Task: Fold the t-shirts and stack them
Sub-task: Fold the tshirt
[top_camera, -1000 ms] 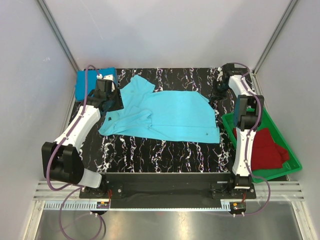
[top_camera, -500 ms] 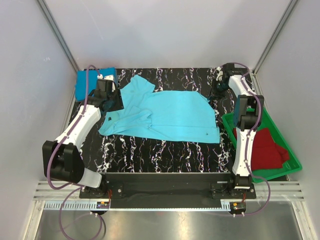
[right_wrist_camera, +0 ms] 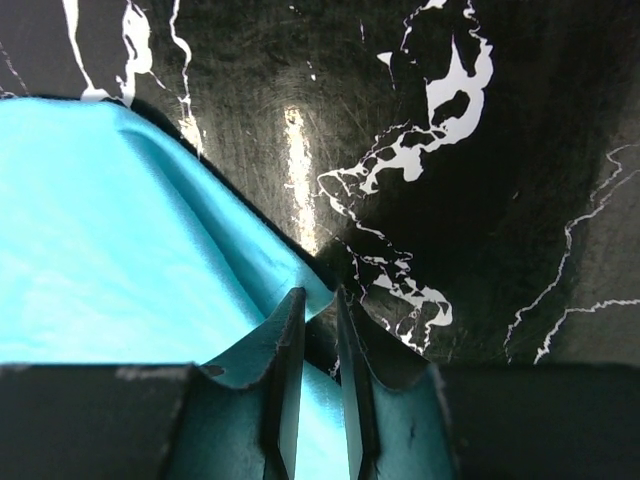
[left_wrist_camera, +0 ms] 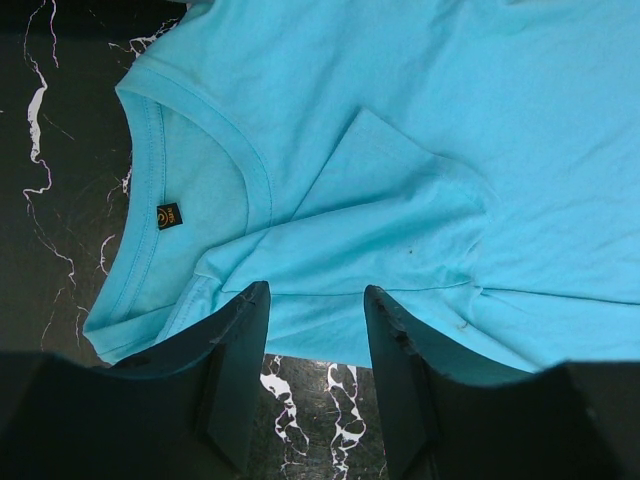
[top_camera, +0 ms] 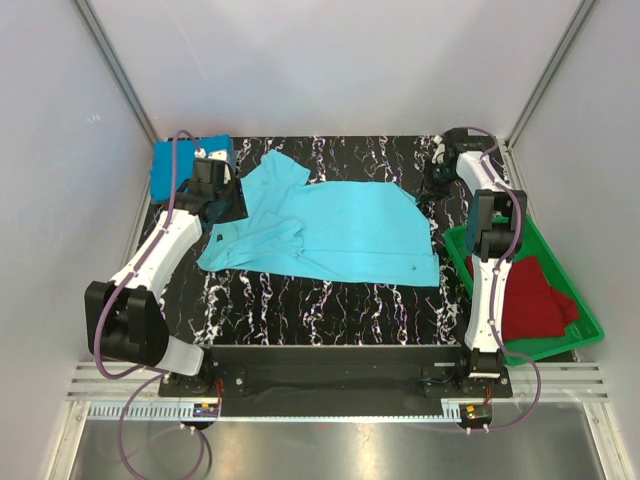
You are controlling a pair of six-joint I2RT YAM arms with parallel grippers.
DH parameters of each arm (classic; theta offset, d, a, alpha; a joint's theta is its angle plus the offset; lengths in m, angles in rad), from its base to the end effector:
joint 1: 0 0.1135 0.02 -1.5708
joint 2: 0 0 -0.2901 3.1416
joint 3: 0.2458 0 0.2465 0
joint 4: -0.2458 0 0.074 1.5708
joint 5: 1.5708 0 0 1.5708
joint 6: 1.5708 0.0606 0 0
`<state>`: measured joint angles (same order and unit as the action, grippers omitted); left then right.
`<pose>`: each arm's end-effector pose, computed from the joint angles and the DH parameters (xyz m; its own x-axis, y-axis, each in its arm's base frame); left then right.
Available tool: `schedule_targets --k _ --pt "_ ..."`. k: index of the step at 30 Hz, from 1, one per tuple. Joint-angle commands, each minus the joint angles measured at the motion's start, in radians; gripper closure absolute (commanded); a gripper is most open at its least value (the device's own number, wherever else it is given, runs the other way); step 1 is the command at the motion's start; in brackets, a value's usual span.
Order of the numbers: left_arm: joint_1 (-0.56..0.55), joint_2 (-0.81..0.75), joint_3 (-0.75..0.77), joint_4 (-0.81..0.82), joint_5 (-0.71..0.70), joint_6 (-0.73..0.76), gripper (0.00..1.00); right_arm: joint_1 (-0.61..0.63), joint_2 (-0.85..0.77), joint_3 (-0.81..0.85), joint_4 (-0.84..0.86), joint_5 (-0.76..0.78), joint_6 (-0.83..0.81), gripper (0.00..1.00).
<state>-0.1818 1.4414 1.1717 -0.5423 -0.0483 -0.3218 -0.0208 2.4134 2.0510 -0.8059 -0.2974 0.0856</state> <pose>0.3168 -0.0553 0.2977 -0.7239 -0.1881 -0.6638 -0.0854 0.9791 -0.1844 0.5333 0.0067 0.1565 -0.9246 0.1010 -0.3672 -0.0159 0.9531 0.3021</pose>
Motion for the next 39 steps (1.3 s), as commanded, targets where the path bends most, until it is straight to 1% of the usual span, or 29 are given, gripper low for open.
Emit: schedule_targets --k 1,7,8,9,10,11,13,14,16,17,19,21,25,28,30,31,33,37,38,39 --pt "0.001 -0.010 0.028 0.044 -0.002 0.006 0.52 -0.002 0.021 0.008 0.010 -0.009 -0.015 0.74" --pt "-0.001 0.010 0.039 0.044 0.010 0.006 0.52 0.001 0.032 0.009 0.002 -0.022 -0.014 0.74" --pt "0.001 0.011 0.045 0.044 0.008 0.010 0.52 0.001 0.032 0.008 0.002 -0.017 -0.015 0.76" --pt "0.001 0.016 0.051 0.044 0.008 0.012 0.52 0.001 0.032 0.009 0.002 -0.013 -0.014 0.80" --pt "0.001 0.019 0.060 0.044 0.010 0.013 0.52 0.001 0.030 0.014 0.001 -0.005 -0.012 0.92" --pt "0.002 0.031 0.086 0.044 0.018 0.018 0.51 0.001 0.029 0.017 -0.001 0.023 -0.009 1.00" --pt "0.002 0.050 0.124 0.045 0.030 0.024 0.51 0.001 0.003 0.031 -0.001 0.052 -0.003 1.00" --pt "0.004 0.074 0.169 0.044 0.031 0.036 0.51 0.001 -0.011 0.037 0.001 0.078 0.000 1.00" --pt "0.004 0.106 0.218 0.042 0.018 0.056 0.49 0.002 -0.065 0.055 0.004 0.104 0.005 1.00" --pt "0.007 0.141 0.267 0.041 0.005 0.075 0.49 0.002 -0.083 0.058 0.020 0.125 0.005 1.00" --pt "0.016 0.175 0.307 0.038 -0.031 0.085 0.48 0.007 -0.148 0.028 0.062 0.133 -0.004 1.00" --pt "0.031 0.224 0.358 0.031 -0.027 0.101 0.48 0.013 -0.189 -0.001 0.115 0.139 -0.030 1.00" --pt "0.050 0.295 0.419 0.033 -0.036 0.135 0.47 0.013 -0.189 -0.034 0.126 0.150 -0.073 1.00" --pt "0.064 0.394 0.466 0.050 -0.016 0.147 0.46 0.015 -0.175 -0.051 0.129 0.150 -0.080 1.00" --pt "0.064 0.441 0.509 0.047 0.022 0.173 0.46 0.015 -0.180 -0.071 0.139 0.187 -0.110 1.00" --pt "0.064 0.482 0.549 0.045 0.042 0.194 0.45 0.047 -0.188 -0.077 0.148 0.222 -0.124 1.00" --pt "0.064 0.516 0.583 0.047 0.042 0.210 0.45 0.054 -0.194 -0.086 0.154 0.234 -0.133 1.00" --pt "0.065 0.625 0.678 0.044 0.030 0.263 0.44 0.061 -0.226 -0.120 0.177 0.202 -0.115 1.00" --pt "0.065 0.643 0.695 0.044 0.021 0.283 0.44 0.068 -0.255 -0.139 0.189 0.193 -0.110 1.00" --pt "0.065 0.663 0.710 0.042 0.016 0.288 0.44 0.074 -0.270 -0.193 0.207 0.187 -0.093 1.00"
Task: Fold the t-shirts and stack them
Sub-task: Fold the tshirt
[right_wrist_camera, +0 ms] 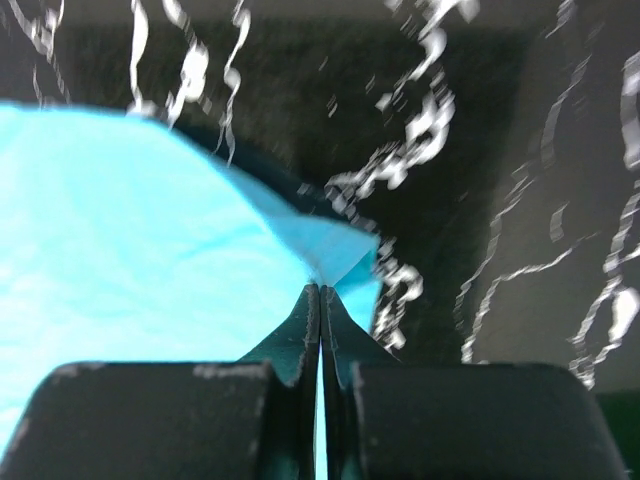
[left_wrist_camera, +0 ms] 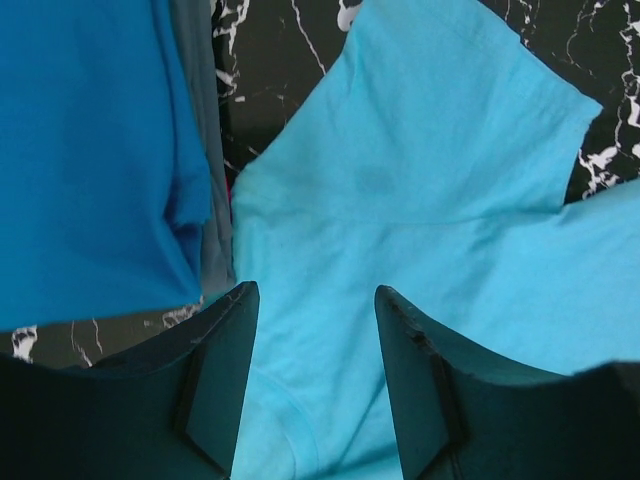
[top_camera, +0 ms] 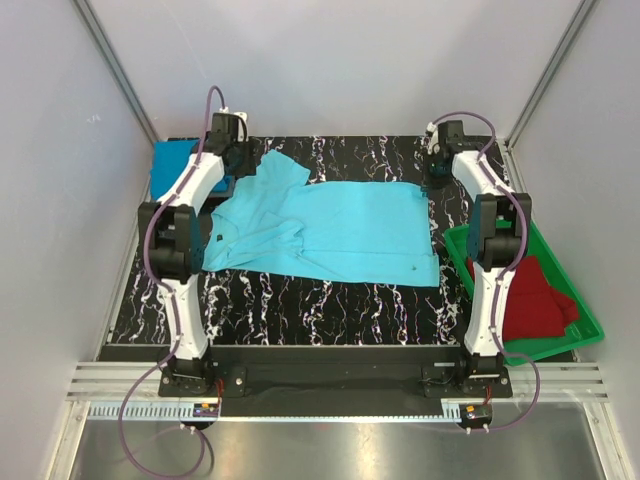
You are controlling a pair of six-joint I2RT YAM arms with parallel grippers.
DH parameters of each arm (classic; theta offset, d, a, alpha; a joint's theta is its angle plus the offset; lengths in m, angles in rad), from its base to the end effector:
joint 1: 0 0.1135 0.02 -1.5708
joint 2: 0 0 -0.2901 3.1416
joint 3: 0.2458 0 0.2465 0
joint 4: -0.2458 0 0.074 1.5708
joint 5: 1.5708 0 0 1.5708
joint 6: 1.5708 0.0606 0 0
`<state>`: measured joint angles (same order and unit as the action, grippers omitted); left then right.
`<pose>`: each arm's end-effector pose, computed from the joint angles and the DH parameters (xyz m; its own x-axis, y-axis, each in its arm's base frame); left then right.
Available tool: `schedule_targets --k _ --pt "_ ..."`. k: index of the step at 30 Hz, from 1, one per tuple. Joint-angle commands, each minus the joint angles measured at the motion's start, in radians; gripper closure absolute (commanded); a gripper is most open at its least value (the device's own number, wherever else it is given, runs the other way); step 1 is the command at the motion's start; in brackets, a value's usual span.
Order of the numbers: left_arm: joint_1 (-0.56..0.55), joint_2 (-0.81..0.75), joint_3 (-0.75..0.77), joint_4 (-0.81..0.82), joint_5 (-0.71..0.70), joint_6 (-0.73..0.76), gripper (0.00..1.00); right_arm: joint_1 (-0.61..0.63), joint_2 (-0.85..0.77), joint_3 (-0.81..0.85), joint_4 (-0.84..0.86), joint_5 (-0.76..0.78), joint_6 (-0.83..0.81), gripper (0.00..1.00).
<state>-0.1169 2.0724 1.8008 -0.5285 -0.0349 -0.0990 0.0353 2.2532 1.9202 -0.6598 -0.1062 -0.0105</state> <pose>0.4965 -0.0562 0.2650 -0.7182 -0.0151 -0.6957 0.0216 0.9988 -0.0439 0.5213 0.0248 0.2047 -0.8360 -0.0400 -0.5473 -0.1017 0.9913 0.0830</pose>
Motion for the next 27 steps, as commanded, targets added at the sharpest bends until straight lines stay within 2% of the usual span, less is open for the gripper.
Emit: schedule_targets --k 1,6,10,15,21,24,27 --pt "0.000 0.072 0.118 0.028 -0.006 0.067 0.44 0.026 -0.128 -0.091 0.083 -0.012 0.004 1.00" --pt "-0.001 0.205 0.270 0.016 -0.069 0.039 0.45 0.098 -0.202 -0.229 0.183 -0.029 0.050 1.00" --pt "0.000 0.294 0.362 -0.001 -0.056 0.025 0.41 0.127 -0.216 -0.257 0.198 -0.038 0.046 1.00" --pt "0.000 0.348 0.423 -0.057 -0.141 0.021 0.38 0.129 -0.234 -0.273 0.204 -0.036 0.026 1.00" --pt "0.000 0.336 0.379 -0.085 -0.131 0.070 0.38 0.127 -0.248 -0.282 0.223 -0.038 0.024 1.00" --pt "0.006 0.362 0.385 -0.111 -0.142 0.091 0.39 0.127 -0.259 -0.293 0.224 0.011 0.015 1.00" --pt "0.011 0.368 0.391 -0.116 -0.080 0.091 0.39 0.120 -0.265 -0.300 0.224 0.040 -0.017 1.00"
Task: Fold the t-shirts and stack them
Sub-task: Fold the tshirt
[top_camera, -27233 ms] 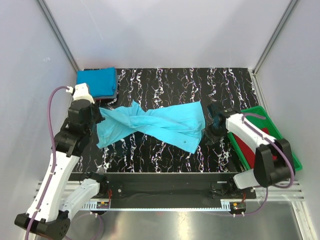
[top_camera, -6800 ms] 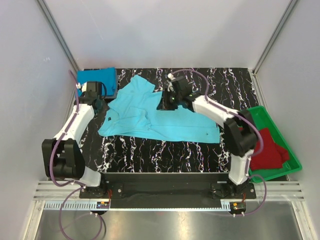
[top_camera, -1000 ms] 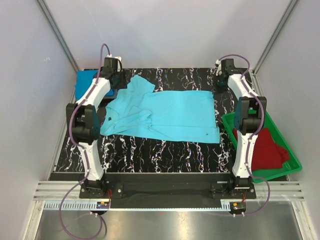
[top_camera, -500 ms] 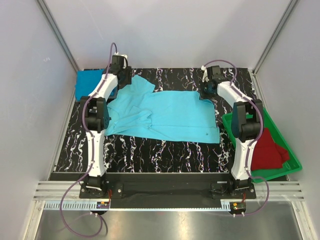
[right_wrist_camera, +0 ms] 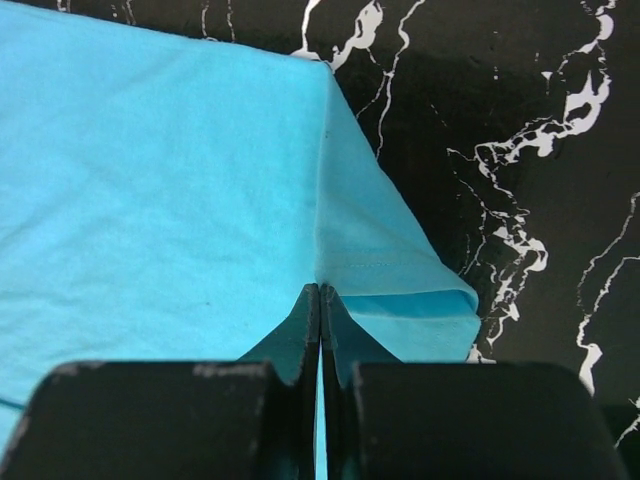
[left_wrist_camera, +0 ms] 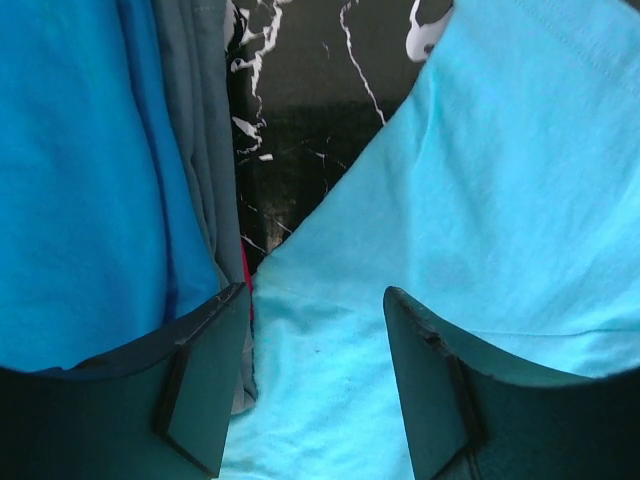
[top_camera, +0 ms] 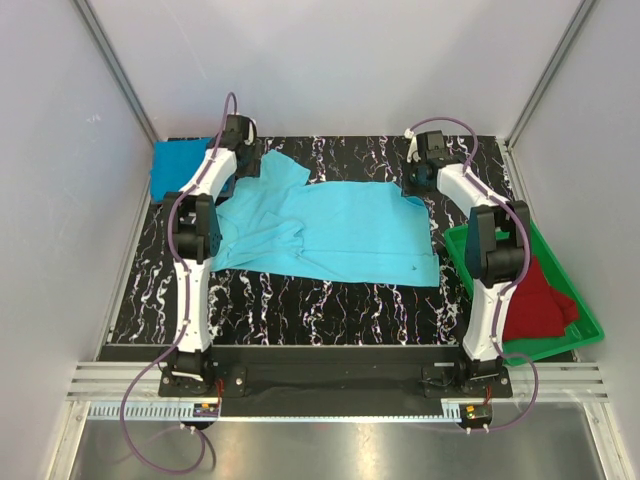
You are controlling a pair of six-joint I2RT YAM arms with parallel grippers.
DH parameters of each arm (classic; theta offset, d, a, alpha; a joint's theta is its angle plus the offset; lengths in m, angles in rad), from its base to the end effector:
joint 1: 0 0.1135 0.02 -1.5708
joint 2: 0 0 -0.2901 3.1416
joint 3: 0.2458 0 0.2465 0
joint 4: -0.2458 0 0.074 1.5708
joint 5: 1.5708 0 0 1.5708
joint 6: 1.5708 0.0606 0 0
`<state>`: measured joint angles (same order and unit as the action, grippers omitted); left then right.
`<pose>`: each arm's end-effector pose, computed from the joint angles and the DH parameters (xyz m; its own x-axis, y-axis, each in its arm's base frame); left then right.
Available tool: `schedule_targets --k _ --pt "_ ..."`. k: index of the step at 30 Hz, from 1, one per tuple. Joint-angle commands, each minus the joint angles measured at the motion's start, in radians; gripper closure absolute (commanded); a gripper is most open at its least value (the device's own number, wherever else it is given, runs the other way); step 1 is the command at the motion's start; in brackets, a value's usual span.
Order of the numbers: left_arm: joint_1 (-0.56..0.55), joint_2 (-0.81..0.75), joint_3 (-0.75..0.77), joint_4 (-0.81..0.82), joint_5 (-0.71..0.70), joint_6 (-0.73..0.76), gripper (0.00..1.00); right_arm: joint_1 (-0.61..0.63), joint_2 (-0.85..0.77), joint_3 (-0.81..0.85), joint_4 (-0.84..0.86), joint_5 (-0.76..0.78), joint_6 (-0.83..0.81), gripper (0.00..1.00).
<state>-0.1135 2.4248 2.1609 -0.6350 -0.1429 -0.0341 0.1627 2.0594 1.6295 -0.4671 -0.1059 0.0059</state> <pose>0.5659 -0.0558 0.1948 -0.7780 0.0547 -0.6259 -0.0025 0.9959 0.0902 0.4749 0.0844 0.2196 -0.7725 -0.1208 -0.6235 -0.2216 0.9713 0.0863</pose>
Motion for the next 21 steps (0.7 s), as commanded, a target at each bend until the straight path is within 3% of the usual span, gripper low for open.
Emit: schedule_targets --k 1,21 --pt "0.008 0.019 0.036 -0.008 0.045 0.054 0.39 -0.006 -0.071 -0.010 0.033 0.037 -0.034 1.00" --pt "0.037 0.089 0.088 -0.023 0.118 0.109 0.42 -0.055 -0.070 -0.030 0.039 0.097 -0.060 1.00"
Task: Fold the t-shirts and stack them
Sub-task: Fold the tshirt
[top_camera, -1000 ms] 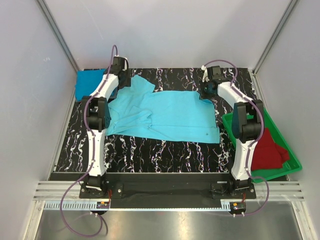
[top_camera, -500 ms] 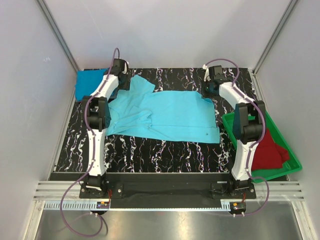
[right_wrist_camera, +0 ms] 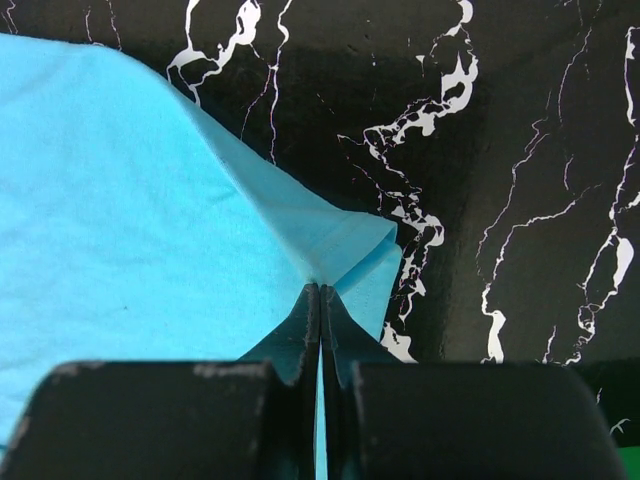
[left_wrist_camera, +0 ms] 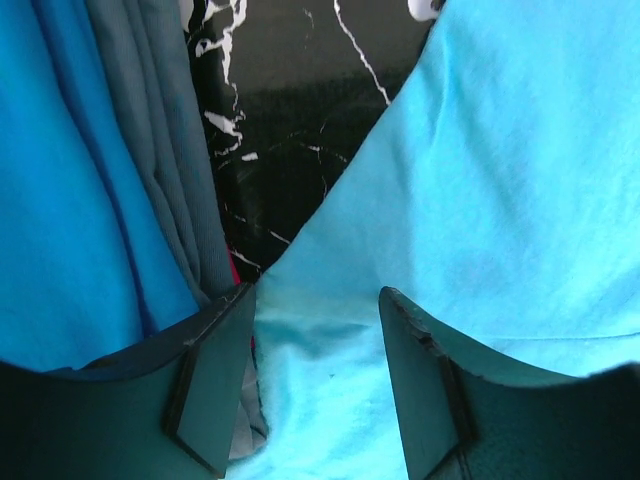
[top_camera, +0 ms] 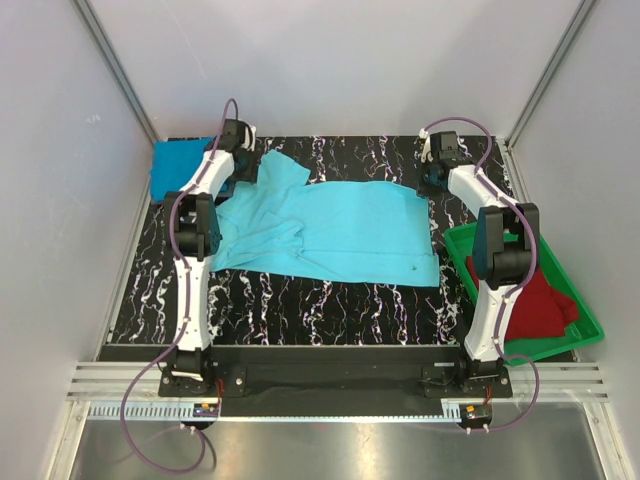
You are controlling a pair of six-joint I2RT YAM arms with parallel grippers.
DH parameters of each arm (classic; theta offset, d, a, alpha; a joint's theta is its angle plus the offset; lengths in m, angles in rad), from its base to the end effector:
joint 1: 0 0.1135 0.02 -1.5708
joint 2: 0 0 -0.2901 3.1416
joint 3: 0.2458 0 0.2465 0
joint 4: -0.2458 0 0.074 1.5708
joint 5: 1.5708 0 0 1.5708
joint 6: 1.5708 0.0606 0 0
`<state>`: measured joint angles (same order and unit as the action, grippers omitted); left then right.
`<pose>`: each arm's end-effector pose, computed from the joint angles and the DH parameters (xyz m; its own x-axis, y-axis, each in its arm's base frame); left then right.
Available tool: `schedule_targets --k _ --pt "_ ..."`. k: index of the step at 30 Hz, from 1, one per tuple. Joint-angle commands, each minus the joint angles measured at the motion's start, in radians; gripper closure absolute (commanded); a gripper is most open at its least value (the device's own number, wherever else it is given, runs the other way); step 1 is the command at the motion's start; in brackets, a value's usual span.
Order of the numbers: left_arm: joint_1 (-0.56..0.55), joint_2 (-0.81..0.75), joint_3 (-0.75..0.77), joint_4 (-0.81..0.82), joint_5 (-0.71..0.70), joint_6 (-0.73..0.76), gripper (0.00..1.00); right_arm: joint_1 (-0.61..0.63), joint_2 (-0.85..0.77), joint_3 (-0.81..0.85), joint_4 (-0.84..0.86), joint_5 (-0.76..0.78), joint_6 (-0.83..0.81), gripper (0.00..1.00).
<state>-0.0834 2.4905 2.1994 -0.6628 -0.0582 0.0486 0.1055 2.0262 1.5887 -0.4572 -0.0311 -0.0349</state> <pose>0.5731 -0.0444 0.1684 -0.8095 0.1163 -0.5755 0.0891 0.9932 0.0755 0.4710 0.0518 0.2221 -0.7709 -0.1167 -0.6262 -0.1516 0.9884 0.0024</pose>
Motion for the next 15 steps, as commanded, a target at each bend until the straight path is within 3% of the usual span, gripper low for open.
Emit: schedule_targets --k 1,8,11,12,15 --pt "0.007 0.028 0.054 0.005 0.046 0.030 0.42 0.000 -0.035 0.011 0.031 0.020 -0.020 1.00" --pt "0.007 0.025 0.051 0.005 0.052 0.059 0.58 -0.003 -0.030 0.013 0.031 0.026 -0.028 1.00" --pt "0.007 0.024 0.051 0.003 0.051 0.068 0.78 -0.006 -0.038 0.010 0.031 0.049 -0.034 1.00" --pt "0.007 0.022 0.054 0.003 0.046 0.065 0.91 -0.006 -0.041 0.007 0.031 0.059 -0.036 1.00" --pt "0.007 -0.002 0.056 0.003 0.035 0.051 1.00 -0.009 -0.050 0.004 0.032 0.098 -0.048 1.00"
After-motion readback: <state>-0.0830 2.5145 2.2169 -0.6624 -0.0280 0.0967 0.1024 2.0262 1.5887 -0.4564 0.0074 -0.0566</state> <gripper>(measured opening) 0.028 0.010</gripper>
